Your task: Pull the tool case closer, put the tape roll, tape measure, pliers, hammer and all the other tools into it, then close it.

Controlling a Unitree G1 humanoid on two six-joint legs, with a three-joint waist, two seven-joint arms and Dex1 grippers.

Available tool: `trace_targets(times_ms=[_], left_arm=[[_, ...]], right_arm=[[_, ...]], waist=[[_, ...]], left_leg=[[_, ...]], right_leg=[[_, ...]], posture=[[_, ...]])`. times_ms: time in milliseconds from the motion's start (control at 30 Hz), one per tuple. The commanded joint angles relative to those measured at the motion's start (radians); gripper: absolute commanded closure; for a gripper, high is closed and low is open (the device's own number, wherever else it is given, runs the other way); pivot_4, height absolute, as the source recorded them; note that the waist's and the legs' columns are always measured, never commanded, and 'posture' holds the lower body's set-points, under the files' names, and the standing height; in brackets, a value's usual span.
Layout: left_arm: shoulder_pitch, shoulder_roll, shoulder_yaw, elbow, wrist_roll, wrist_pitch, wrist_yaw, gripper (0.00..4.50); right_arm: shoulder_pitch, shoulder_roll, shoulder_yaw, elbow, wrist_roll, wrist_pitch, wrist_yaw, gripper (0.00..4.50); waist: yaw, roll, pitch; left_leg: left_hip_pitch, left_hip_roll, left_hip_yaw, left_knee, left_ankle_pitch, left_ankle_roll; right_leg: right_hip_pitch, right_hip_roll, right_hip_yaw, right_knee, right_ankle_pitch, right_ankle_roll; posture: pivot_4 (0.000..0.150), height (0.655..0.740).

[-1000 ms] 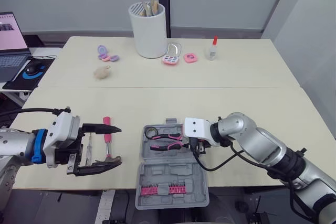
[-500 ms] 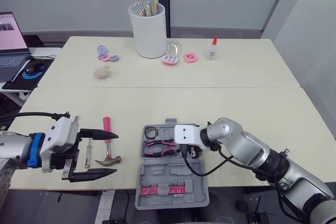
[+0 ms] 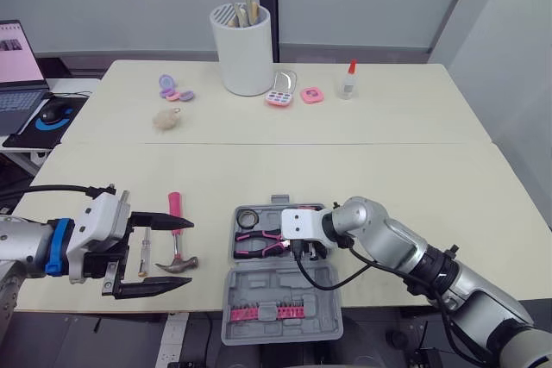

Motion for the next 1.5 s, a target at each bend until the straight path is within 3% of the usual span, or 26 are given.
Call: trace_targets(times_ms=[33, 67, 233, 533, 700, 833, 1133, 1500], left_arm=[[-0.005, 0.008, 0.026, -0.006, 0.005, -0.015, 0.007, 0.0], [-0.008, 0.008, 0.024, -0.005, 0.006, -0.016, 0.008, 0.0], [-0.016, 0.005, 0.015, 0.005, 0.011, -0.025, 0.01, 0.0], [-0.044, -0.002, -0.018, 0.026, 0.02, -0.046, 0.017, 0.0], [-0.058, -0.007, -0.03, 0.022, 0.02, -0.047, 0.022, 0.0], [-0.054, -0.007, -0.026, 0.013, 0.014, -0.044, 0.022, 0.0], [-0.058, -0.003, -0.027, 0.024, 0.019, -0.05, 0.018, 0.0], [-0.076, -0.006, -0.048, 0.028, 0.025, -0.059, 0.025, 0.0]], right_arm=[[0.027, 0.001, 0.002, 0.007, -0.008, -0.03, 0.014, 2.9], [0.03, 0.001, -0.001, 0.009, -0.01, -0.034, 0.015, 2.53], [0.022, -0.01, -0.052, -0.001, 0.005, -0.036, 0.037, 1.62], [0.005, -0.009, -0.198, -0.108, 0.165, 0.007, 0.127, 1.62], [0.058, 0.016, -0.241, -0.11, 0.204, -0.078, 0.095, 1.62], [0.127, 0.06, -0.258, -0.073, 0.202, -0.222, 0.029, 2.33], [0.204, 0.13, -0.261, 0.088, 0.168, -0.385, -0.095, 4.38], [0.186, 0.138, -0.192, 0.385, 0.022, -0.463, -0.136, 4.45]], waist=[[0.0, 0.0, 0.0], [0.0, 0.0, 0.0], [0.001, -0.001, 0.0], [0.001, 0.0, 0.0], [0.001, 0.0, 0.0], [0.0, -0.001, 0.0], [0.001, -0.001, 0.0], [0.0, -0.002, -0.001]], left_leg=[[0.0, 0.0, 0.0, 0.0, 0.0, 0.0], [0.0, 0.0, 0.0, 0.0, 0.0, 0.0], [0.0, 0.0, 0.0, 0.0, 0.0, 0.0], [0.0, 0.0, 0.0, 0.0, 0.0, 0.0], [0.0, 0.0, 0.0, 0.0, 0.0, 0.0], [0.0, 0.0, 0.0, 0.0, 0.0, 0.0], [0.0, 0.0, 0.0, 0.0, 0.0, 0.0], [0.002, 0.0, 0.0, 0.0, 0.0, 0.0]], right_leg=[[0.0, 0.0, 0.0, 0.0, 0.0, 0.0], [0.0, 0.0, 0.0, 0.0, 0.0, 0.0], [0.0, 0.0, 0.0, 0.0, 0.0, 0.0], [0.0, 0.0, 0.0, 0.0, 0.0, 0.0], [0.0, 0.0, 0.0, 0.0, 0.0, 0.0], [0.0, 0.0, 0.0, 0.0, 0.0, 0.0], [0.0, 0.0, 0.0, 0.0, 0.0, 0.0], [0.002, 0.001, 0.0, 0.0, 0.0, 0.0]], posture=[[0.15, 0.74], [0.15, 0.74], [0.15, 0.74], [0.15, 0.74], [0.15, 0.74], [0.15, 0.74], [0.15, 0.74], [0.15, 0.74]])
